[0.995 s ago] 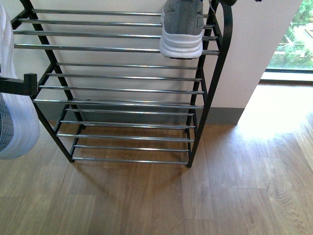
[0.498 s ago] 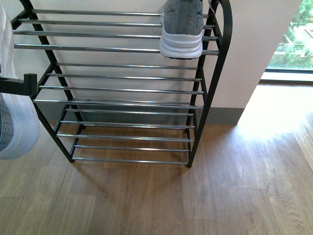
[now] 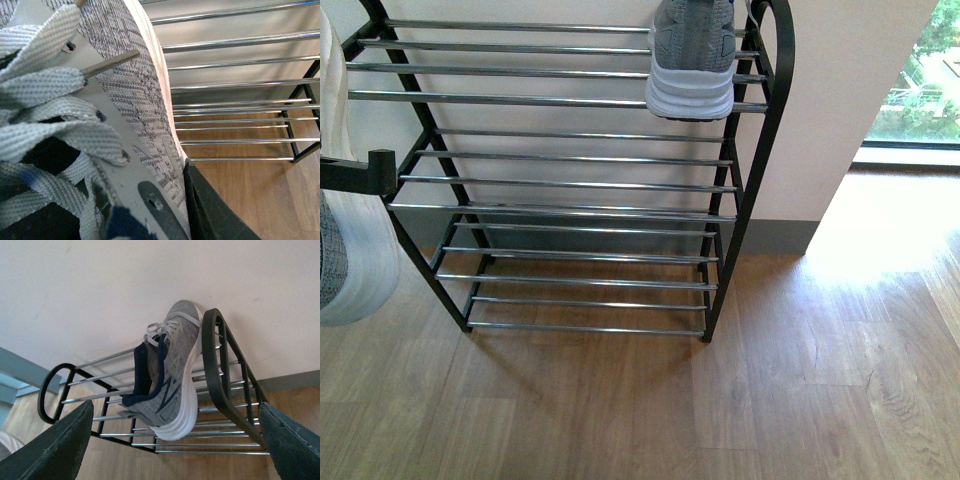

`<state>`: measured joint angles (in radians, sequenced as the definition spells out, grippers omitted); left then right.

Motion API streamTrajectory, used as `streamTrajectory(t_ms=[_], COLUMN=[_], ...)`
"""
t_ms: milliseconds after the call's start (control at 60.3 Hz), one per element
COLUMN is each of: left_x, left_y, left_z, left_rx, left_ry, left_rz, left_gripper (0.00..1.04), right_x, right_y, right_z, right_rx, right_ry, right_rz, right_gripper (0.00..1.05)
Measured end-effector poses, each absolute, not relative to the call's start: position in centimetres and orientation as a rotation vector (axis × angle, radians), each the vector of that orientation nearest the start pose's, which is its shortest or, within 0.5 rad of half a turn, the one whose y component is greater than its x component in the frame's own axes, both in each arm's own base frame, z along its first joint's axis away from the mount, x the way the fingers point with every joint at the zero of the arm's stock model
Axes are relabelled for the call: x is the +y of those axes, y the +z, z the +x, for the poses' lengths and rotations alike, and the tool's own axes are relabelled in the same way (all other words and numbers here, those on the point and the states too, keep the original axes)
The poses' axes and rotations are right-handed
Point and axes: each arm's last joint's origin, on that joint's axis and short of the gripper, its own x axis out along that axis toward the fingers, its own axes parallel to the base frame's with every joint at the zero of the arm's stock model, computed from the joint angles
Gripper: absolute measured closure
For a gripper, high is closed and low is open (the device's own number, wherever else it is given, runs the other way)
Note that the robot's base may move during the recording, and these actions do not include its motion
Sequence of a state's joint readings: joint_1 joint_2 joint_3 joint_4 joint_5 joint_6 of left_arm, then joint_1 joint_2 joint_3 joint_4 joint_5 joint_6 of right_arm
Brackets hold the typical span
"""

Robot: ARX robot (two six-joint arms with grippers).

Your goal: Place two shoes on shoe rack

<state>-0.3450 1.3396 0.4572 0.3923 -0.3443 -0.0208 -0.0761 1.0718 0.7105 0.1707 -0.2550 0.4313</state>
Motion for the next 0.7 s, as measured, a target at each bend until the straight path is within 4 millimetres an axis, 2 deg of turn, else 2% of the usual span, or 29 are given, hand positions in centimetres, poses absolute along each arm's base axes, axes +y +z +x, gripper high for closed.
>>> streamTrajectory(t_ms=[116,166,398,481,564,697], left_x=[-7.4,-7.4,-7.4,-7.4,-7.4,-7.4], left_y=[16.5,16.5,16.5,16.5,16.5,16.5], left_z=[23.4,23.4,23.4,23.4,23.4,23.4], left_rx=[0.461,0.461,0.461,0.461,0.461,0.461], left_ry=[0.004,0.004,0.001,0.006,0.008,0.0], left_rz=[0.145,0.145,0.144,0.146,0.146,0.144], left_gripper=[1.03,1.03,1.03,1.03,1.03,1.03], right_x=[-2.7,-3.2,-3.6,-3.3,-2.9,-2.1], right_y=[27.9,27.5,27.2,26.6,25.6,23.3], right_z=[20.0,19.0,18.5,18.1,17.4,16.3], right_rx=[0.164,0.147,0.133,0.02,-0.005,0.01], right_ry=[0.136,0.104,0.071,0.001,-0.009,-0.008], right_rz=[0.48,0.491,0.499,0.323,0.168,0.059], right_gripper=[0.09,0.09,0.1,0.23,0.35,0.58])
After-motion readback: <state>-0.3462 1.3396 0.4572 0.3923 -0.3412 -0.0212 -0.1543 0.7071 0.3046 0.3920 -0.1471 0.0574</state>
